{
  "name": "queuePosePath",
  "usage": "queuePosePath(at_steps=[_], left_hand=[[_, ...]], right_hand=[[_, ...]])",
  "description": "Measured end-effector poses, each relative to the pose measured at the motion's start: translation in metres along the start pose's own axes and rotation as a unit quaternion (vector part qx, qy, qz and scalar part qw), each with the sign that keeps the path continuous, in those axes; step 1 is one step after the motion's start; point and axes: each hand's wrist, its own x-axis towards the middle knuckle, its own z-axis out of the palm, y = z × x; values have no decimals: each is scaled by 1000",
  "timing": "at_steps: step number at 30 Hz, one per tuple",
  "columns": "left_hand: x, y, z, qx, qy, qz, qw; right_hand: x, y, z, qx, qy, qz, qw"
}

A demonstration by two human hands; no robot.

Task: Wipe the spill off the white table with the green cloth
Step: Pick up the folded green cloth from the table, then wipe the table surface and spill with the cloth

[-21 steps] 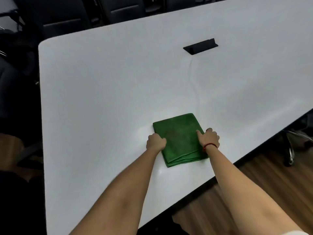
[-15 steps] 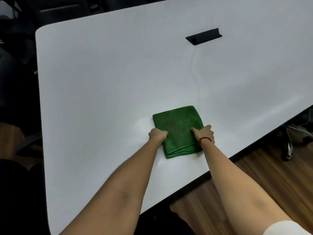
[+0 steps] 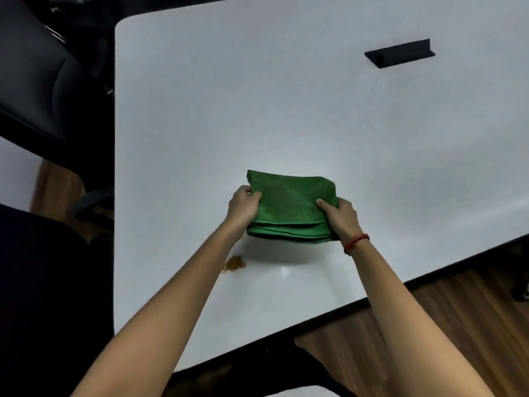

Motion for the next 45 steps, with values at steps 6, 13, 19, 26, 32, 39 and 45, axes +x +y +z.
queuePosePath(at_steps=[6, 13, 19, 26, 32, 39, 45], left_hand=[[-62, -86, -40, 79, 120, -18, 989], [-69, -127, 20, 375, 151, 152, 902], [-17, -133, 20, 426, 76, 128, 892], [-8, -146, -10, 424, 133, 101, 890], [-30, -195, -80, 406, 227, 25, 885], [-103, -255, -121, 371, 330, -82, 864], [-160, -278, -87, 320, 357, -161, 862]], right_hand=[[-57, 41, 49, -209, -71, -41, 974], [-54, 71, 85, -404, 27, -196, 893], [-32, 90, 118, -434, -8, -195, 880], [-30, 77, 157, -427, -31, -240, 872], [-65, 62, 234, -430, -123, -303, 841], [-134, 75, 291, -435, -227, -415, 767], [-173, 101, 266, -447, -296, -450, 714]])
